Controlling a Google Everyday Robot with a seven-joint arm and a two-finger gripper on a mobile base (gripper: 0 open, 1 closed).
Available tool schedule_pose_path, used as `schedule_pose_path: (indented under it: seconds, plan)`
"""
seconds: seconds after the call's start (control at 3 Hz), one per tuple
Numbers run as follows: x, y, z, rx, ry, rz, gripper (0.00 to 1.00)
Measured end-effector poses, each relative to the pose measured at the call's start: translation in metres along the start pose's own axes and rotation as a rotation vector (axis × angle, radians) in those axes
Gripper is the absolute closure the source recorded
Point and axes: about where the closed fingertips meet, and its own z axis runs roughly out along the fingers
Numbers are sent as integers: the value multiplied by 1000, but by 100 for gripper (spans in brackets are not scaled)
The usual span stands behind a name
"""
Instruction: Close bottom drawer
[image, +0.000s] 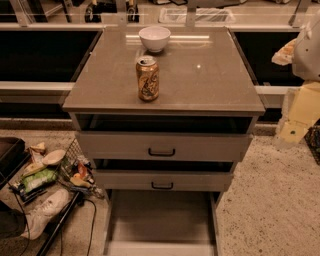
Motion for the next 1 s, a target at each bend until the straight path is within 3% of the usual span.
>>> schedule_pose_path:
  seconds: [0.33, 0.67, 1.0]
  plan:
    - [0, 0, 0, 0, 0, 0, 0]
    - [3, -1, 3, 43, 32, 20, 0]
    - [25, 6, 31, 73, 71, 82, 0]
